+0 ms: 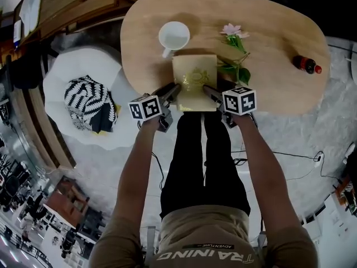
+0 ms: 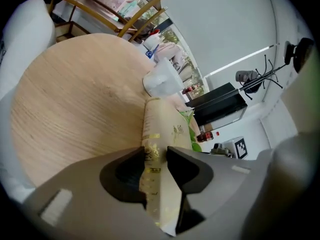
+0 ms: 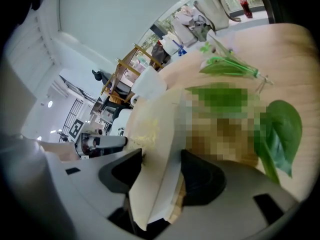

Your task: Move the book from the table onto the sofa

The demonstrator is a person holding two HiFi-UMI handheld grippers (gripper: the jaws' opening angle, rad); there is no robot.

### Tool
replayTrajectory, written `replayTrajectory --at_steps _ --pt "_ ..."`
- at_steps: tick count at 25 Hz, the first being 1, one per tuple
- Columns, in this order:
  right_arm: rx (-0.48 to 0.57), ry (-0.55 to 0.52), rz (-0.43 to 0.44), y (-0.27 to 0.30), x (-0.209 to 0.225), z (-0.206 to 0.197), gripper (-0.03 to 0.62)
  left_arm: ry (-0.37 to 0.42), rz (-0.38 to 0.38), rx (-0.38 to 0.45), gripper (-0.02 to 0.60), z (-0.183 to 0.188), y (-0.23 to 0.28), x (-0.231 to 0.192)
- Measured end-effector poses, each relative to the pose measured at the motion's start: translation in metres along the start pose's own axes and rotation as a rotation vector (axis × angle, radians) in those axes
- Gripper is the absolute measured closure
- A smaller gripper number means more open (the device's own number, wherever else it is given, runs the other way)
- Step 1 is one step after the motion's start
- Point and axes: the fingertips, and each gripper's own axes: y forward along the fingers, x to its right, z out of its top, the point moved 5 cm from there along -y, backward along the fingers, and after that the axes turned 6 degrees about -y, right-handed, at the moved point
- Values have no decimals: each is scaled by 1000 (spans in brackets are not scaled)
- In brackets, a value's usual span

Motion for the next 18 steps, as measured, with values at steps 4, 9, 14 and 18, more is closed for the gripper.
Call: replayTrajectory --at_steps 4,9,14,18 --pt "12 -20 7 0 -2 0 376 4 19 2 459 0 -1 0" --pt "23 -27 -2 -2 -2 0 378 14 38 -17 460 -3 0 3" --pt "26 -60 -19 -12 -1 7 378 2 21 -29 460 -13 0 4" --pt "-21 -95 -24 -12 -5 0 378 9 39 -29 460 -20 -2 6"
